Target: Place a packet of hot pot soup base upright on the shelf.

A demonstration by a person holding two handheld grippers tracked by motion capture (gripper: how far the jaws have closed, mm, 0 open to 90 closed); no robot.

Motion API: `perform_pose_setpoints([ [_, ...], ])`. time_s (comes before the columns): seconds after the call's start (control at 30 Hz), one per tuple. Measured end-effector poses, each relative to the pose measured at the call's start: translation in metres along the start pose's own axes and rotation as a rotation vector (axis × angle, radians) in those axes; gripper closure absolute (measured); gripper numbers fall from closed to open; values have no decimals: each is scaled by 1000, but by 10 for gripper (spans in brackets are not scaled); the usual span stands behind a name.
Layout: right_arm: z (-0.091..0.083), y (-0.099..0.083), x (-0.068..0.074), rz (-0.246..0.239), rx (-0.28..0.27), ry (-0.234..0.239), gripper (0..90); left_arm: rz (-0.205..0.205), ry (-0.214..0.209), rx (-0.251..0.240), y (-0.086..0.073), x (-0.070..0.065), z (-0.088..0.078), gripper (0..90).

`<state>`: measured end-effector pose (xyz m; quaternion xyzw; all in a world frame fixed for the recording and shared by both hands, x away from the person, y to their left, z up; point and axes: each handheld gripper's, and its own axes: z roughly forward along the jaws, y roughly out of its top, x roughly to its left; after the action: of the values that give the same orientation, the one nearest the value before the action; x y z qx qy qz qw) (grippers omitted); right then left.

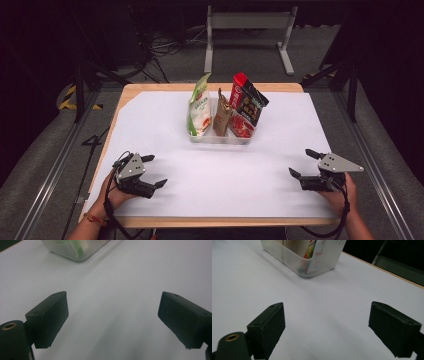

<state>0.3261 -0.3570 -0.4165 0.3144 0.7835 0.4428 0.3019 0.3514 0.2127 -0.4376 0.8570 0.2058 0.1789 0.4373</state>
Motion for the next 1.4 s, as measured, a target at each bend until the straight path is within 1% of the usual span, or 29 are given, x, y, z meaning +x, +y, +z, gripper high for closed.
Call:
perform_pose_setpoints([
  [0.13, -5, -5, -1, 16, 0, -1, 155, -1, 1, -2, 0, 0, 0, 105],
  [0.3, -3, -12, -1, 30, 22, -9, 145, 2, 8, -14, 1, 1, -2, 105],
  [0.37, -3, -12, -1, 25, 25, -20, 145, 1, 11, -20, 1, 1, -2, 105],
  [0.4, -3, -12, -1, 25, 25, -20, 145, -2, 12, -16, 1, 2, -2, 105],
  [0.43, -3, -11, -1, 20, 21, -31, 145, -3, 13, -13, 0, 2, -1, 105],
  [0.47, -4, -12, 0, 8, 17, -38, 149, 0, 14, -7, 1, 0, -2, 104],
  [0.5, -4, -12, 0, 8, 17, -38, 149, 0, 14, -7, 1, 0, -2, 103],
  [0.63, -7, -16, 2, -2, 22, -39, 167, 25, 19, -6, 3, -3, -2, 103],
  [0.7, -9, -17, 1, 7, 16, -37, 181, 23, 19, -4, 2, -3, -2, 103],
  [0.83, -10, -18, 0, 28, 16, -41, 171, 19, 17, -8, 2, -1, -1, 103],
  [0.93, -9, -18, 1, 21, 21, -42, 166, 24, 15, -1, 3, -1, 0, 103],
  [1.03, -8, -17, 3, 7, 18, -54, 166, 24, 15, -1, 3, -1, 0, 103],
  [1.1, -7, -17, 4, 0, 18, -51, 165, 29, 17, 5, 4, -1, 1, 104],
  [1.23, -6, -17, 5, 1, 20, -51, 158, 34, 26, 4, 4, -2, 0, 104],
  [1.3, -6, -16, 6, -12, 19, -56, 158, 34, 31, 1, 3, -2, -2, 104],
  [1.33, -5, -15, 7, -13, 18, -54, 158, 28, 32, -2, 3, -2, -2, 104],
  [1.4, -5, -14, 8, -23, 17, -51, 158, 28, 36, 0, 2, -1, -3, 104],
])
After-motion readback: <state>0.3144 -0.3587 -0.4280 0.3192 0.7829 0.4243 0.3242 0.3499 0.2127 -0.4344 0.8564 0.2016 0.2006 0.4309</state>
